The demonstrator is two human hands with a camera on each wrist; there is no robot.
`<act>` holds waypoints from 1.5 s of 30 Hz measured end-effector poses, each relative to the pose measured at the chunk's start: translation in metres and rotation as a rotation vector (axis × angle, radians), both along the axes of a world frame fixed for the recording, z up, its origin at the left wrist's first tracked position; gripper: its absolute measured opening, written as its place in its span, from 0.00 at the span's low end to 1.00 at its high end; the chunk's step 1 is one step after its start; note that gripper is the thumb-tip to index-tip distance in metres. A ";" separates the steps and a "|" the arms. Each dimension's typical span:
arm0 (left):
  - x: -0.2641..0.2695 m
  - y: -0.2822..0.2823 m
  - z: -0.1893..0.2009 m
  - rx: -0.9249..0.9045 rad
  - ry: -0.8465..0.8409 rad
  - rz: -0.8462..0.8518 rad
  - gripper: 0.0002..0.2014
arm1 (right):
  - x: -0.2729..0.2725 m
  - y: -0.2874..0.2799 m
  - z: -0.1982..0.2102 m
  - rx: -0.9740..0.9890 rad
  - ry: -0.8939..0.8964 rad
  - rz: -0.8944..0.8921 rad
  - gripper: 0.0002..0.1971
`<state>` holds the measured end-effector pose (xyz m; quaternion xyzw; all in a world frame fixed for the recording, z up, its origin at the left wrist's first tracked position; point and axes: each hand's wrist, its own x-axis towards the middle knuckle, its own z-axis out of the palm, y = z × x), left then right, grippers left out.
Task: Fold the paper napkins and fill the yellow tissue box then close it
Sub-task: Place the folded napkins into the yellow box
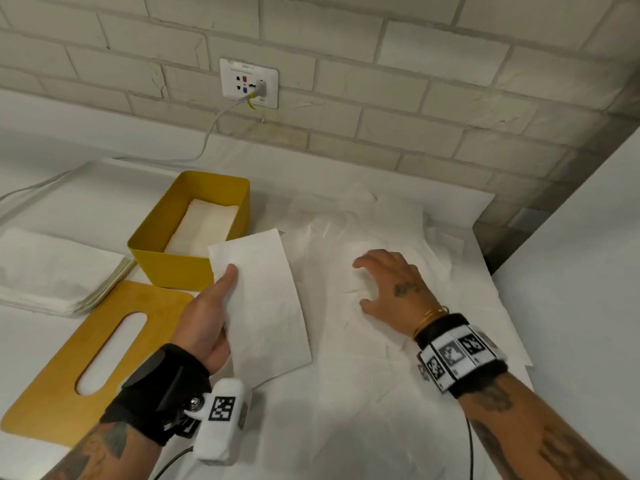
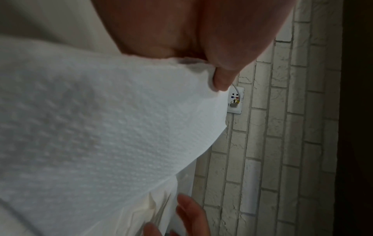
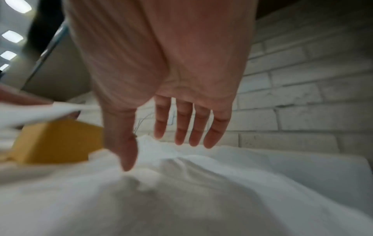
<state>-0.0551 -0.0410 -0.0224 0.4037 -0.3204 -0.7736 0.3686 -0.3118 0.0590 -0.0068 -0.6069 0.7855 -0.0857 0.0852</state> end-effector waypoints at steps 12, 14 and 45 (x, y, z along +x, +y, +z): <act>0.007 0.000 0.003 0.038 -0.009 0.026 0.18 | 0.003 -0.024 0.005 -0.236 0.004 -0.074 0.10; 0.007 0.000 0.002 0.045 -0.010 0.031 0.17 | 0.007 -0.018 0.028 -0.403 -0.448 -0.138 0.11; -0.011 0.002 -0.010 0.170 0.213 -0.214 0.34 | 0.107 -0.006 -0.018 -0.317 -1.284 -0.417 0.24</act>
